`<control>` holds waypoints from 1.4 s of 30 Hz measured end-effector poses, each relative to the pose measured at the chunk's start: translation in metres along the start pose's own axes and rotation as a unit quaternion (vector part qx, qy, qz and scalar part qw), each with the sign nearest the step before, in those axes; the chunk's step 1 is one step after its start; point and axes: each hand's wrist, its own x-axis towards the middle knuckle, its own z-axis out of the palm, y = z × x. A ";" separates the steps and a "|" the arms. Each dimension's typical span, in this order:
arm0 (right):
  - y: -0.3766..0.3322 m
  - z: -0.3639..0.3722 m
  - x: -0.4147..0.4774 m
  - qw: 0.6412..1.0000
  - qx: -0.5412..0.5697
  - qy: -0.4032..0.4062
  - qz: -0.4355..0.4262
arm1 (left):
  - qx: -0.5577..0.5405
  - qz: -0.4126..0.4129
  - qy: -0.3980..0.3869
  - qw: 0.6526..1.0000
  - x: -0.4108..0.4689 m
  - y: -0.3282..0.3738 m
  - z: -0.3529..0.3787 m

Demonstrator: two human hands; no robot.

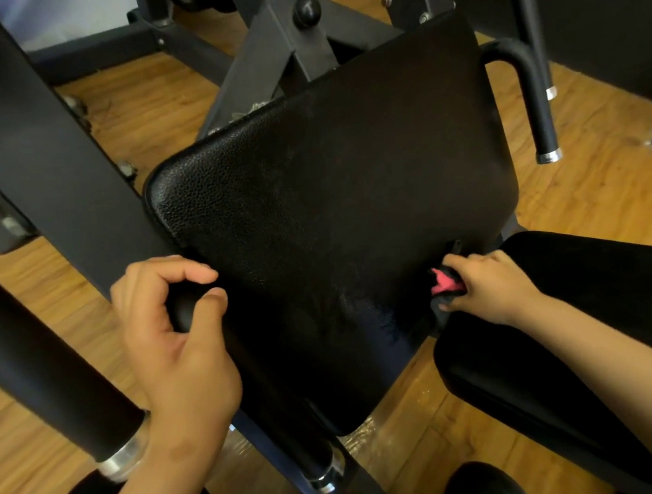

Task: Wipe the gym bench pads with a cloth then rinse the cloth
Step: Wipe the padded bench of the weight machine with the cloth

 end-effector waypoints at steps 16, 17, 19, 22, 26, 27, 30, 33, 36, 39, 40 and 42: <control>-0.026 0.007 -0.016 1.000 -0.009 0.007 -0.021 | -0.012 -0.004 0.007 1.000 0.002 0.002 0.001; -0.028 0.008 -0.018 1.000 -0.019 0.020 -0.011 | -0.008 -0.004 0.006 1.000 0.002 0.002 0.001; -0.038 0.018 -0.026 0.995 -0.061 0.073 -0.012 | -0.005 -0.006 0.005 1.000 0.002 0.002 0.001; -0.060 0.033 -0.037 0.989 -0.054 0.137 -0.017 | -0.009 -0.014 0.010 1.000 0.001 0.003 0.001; -0.057 0.028 -0.035 0.991 -0.068 0.111 -0.040 | -0.009 -0.020 0.008 1.000 0.000 0.003 0.002; -0.051 0.024 -0.033 0.992 -0.083 0.090 -0.037 | -0.012 -0.021 0.008 1.000 0.000 0.003 0.001; -0.039 0.014 -0.027 0.995 -0.073 0.067 -0.002 | -0.010 -0.018 0.007 1.000 0.001 0.002 0.002; -0.049 0.017 -0.026 0.996 -0.043 0.070 0.019 | -0.006 -0.018 0.010 1.000 0.001 0.002 0.002; -0.075 0.034 -0.041 0.991 -0.013 0.123 -0.044 | -0.012 -0.018 0.013 1.000 0.001 0.002 0.002; -0.090 0.045 -0.058 0.992 0.002 0.101 -0.072 | -0.010 -0.016 0.011 1.000 0.000 0.001 0.002; -0.087 0.044 -0.056 0.993 -0.019 0.101 -0.061 | -0.007 -0.015 0.012 1.000 0.000 0.001 0.002; -0.078 0.036 -0.046 0.990 -0.047 0.134 -0.013 | -0.004 -0.016 0.015 1.000 0.000 0.002 0.002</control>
